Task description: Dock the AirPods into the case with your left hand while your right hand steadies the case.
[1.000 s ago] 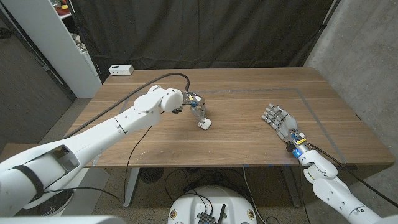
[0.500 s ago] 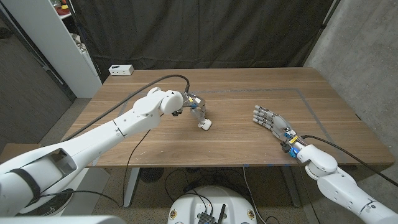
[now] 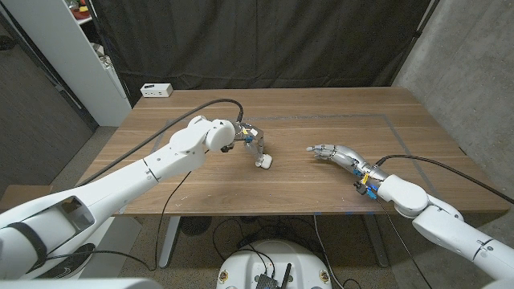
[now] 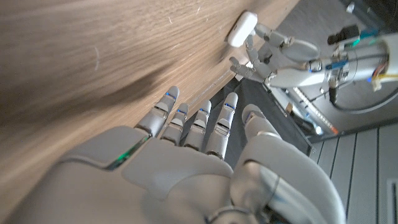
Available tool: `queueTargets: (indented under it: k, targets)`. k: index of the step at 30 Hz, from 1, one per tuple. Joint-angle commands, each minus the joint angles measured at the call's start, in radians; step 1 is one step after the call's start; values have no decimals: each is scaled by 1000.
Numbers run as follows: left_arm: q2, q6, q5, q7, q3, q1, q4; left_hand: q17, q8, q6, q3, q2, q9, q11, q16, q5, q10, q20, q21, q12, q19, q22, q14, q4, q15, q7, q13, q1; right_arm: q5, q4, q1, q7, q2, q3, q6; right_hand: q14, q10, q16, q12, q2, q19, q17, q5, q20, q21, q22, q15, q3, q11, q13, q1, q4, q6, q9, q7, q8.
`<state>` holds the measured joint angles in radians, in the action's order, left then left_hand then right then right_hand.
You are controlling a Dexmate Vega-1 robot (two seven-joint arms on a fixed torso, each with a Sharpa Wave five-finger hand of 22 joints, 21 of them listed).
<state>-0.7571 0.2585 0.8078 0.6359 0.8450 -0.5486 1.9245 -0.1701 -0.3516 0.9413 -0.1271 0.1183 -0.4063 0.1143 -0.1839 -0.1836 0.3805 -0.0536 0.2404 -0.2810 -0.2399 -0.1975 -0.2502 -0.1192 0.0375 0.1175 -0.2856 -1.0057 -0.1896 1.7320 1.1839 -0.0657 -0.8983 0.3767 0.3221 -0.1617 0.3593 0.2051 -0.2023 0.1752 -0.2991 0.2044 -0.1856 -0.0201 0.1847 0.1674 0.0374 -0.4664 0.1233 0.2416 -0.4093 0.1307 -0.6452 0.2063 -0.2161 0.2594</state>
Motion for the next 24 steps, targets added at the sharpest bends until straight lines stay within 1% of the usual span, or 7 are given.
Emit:
queueTargets:
  k: [1,4,8,10,11,17,24]
  targets:
    - [-7,1,9,-6,-7,-18,11,-1,-3,6,4,5,-12,1,0,2,5,-1,7,1,-4,-6,-6,-8,116,2,-4,1,283,67,-53,60,-64,65,-26,31,-36,-9,6,-3,27,-2,-1,-4,-3,3,140,1,-5,1,-7,-4,-32,1,13,3]
    - [-7,1,13,-5,-7,-20,13,-1,-3,7,3,5,-12,2,0,3,4,-2,7,2,-4,-6,-6,-8,116,2,-4,1,331,74,-61,74,-60,79,-41,76,-82,-16,13,-3,63,-4,0,-8,-7,3,138,6,-5,0,-3,-7,-65,1,-4,2]
    - [-6,1,19,-4,-7,-22,15,-1,-4,11,2,6,-11,1,0,3,4,-1,7,2,-4,-6,-7,-10,116,3,-4,0,390,77,-71,99,-50,97,-54,124,-142,-17,16,-4,116,-4,3,-25,-10,2,141,15,12,-2,13,-16,-85,-3,9,-12]
    - [-5,1,21,-3,-7,-22,15,-1,-3,9,2,6,-12,0,0,3,3,-2,7,3,-4,-6,-5,-10,115,5,-4,0,408,70,-84,98,-44,107,-61,139,-159,-14,14,-1,134,-2,5,-33,-9,2,143,19,14,-3,24,-25,-101,-4,-1,-14]
    - [-5,0,23,-4,-7,-22,14,-1,-3,10,2,6,-12,-1,0,3,3,-1,7,3,-4,-6,-6,-10,116,3,-4,0,416,63,-93,95,-41,113,-60,142,-160,-11,11,-1,138,-2,5,-35,-6,2,145,21,17,-3,29,-29,-98,-6,15,-21]
    - [3,-10,33,-9,0,-17,-2,-1,-3,11,3,5,-13,2,0,3,5,0,7,3,-4,-6,-7,-10,116,4,-5,1,459,18,-149,79,-17,152,-41,146,-156,-5,3,3,149,-3,4,-39,-3,2,154,18,34,-6,31,-30,-71,-10,39,-44]
    - [10,-30,35,-13,5,-8,-21,-1,-1,9,2,6,-13,5,0,3,7,-1,7,3,-3,-6,-6,-10,116,3,-5,3,480,-36,-212,52,13,192,-4,146,-155,-3,1,5,152,-4,3,-40,-2,1,156,14,34,-7,27,-29,-59,-12,38,-54]
